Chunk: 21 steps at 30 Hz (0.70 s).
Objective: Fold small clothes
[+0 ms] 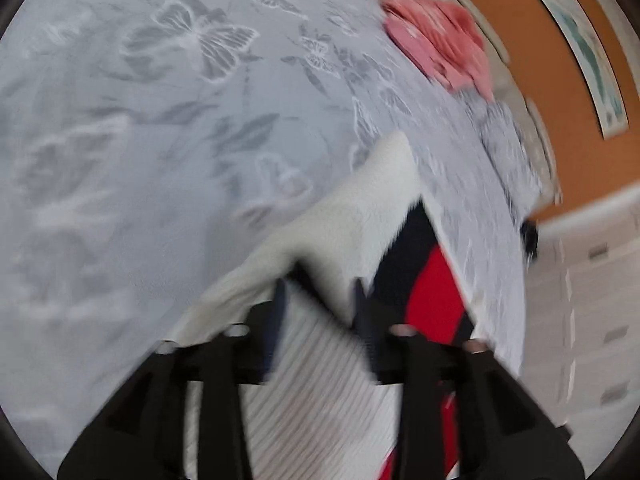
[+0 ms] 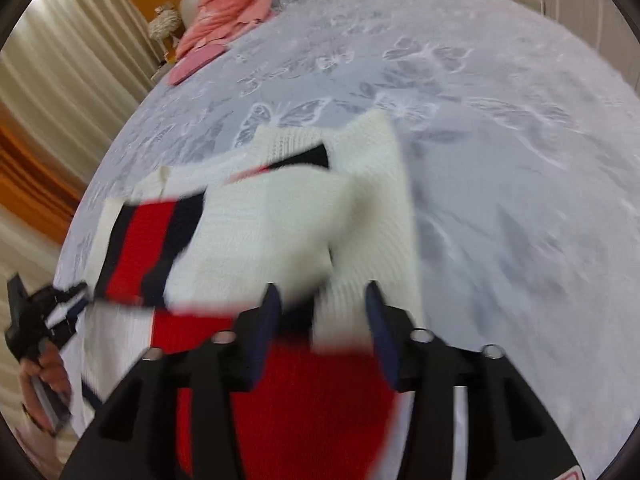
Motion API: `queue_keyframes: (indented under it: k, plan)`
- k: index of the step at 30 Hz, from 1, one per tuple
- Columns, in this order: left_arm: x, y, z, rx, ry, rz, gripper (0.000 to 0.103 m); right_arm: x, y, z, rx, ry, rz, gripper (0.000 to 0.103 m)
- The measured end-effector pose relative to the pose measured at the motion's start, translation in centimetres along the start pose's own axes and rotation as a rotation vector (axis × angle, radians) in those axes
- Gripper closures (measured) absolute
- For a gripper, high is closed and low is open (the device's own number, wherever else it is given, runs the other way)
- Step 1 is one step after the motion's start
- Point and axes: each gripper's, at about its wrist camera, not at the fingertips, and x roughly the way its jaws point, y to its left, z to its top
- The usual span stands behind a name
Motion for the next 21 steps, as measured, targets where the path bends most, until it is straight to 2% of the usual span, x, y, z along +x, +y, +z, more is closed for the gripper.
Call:
queue_keyframes:
  k: [1, 3, 5, 7, 9, 12, 15, 16, 17, 18, 19, 20, 21]
  plan:
    - [-1.5, 0.8, -0.8, 0.020, 0.007, 0.009, 0.048, -0.8, -0.6, -1.7, 0.009, 0.018, 0.009, 0.041]
    - [-4.7, 3.3, -2.9, 0.030, 0.037, 0.026, 0.043, -2.9, -2.1, -6.8, 0.057, 0.084, 0.059, 0.041]
    - [-7.9, 6.5, -5.5, 0.014, 0.068, 0.054, 0.037, -4.1, -3.0, -11.3, 0.097, 0.164, 0.094, 0.041]
    - [-10.1, 9.1, -8.0, -0.016, 0.107, 0.078, 0.026, -4.9, -3.3, -15.5, 0.137, 0.245, 0.144, 0.041]
    - [-11.3, 11.0, -10.4, -0.049, 0.149, 0.076, 0.024, -5.2, -2.8, -18.4, 0.184, 0.317, 0.216, 0.041]
    - [-11.6, 12.5, -13.1, -0.116, 0.218, 0.051, 0.021, -4.9, -1.6, -20.4, 0.214, 0.350, 0.270, 0.039]
    - [-11.5, 11.2, -14.4, -0.046, 0.212, 0.071, 0.018, -3.9, -0.2, -20.9, 0.184, 0.377, 0.239, 0.038]
    - [-11.2, 10.7, -14.7, -0.025, 0.224, 0.095, 0.019, -3.9, 0.1, -20.8, 0.171, 0.370, 0.232, 0.048]
    - [-11.1, 10.2, -14.7, -0.014, 0.226, 0.117, 0.022, -3.8, 0.2, -20.5, 0.171, 0.363, 0.233, 0.092]
    - [-11.1, 9.8, -14.8, -0.008, 0.237, 0.148, 0.042, -3.7, -0.1, -20.2, 0.197, 0.369, 0.250, 0.093]
    - [-11.0, 9.9, -14.9, -0.026, 0.259, 0.143, 0.078, -4.1, -0.2, -20.2, 0.217, 0.354, 0.253, 0.094]
    - [-10.9, 10.1, -14.9, -0.068, 0.300, 0.102, 0.093, -4.9, -0.3, -20.3, 0.218, 0.328, 0.250, 0.094]
    - [-11.2, 10.5, -15.0, -0.137, 0.326, 0.056, 0.091, -6.4, -0.5, -20.1, 0.205, 0.284, 0.249, 0.095]
